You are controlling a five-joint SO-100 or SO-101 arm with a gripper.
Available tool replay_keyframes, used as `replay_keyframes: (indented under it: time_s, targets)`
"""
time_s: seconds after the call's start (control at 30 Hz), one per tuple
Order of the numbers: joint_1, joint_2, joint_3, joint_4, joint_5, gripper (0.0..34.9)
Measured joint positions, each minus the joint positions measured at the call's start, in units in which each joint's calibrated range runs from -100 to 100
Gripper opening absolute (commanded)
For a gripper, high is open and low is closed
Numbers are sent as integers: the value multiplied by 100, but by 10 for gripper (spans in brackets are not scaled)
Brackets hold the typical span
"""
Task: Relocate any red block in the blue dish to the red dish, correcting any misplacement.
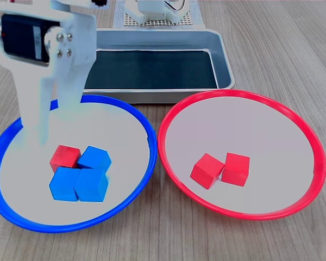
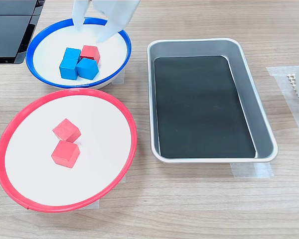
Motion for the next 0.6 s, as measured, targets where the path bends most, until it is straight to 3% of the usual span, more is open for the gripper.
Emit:
replay_keyframes:
  time_s: [0.6]
  targets:
    - [9,494,-9,-179,-132,125]
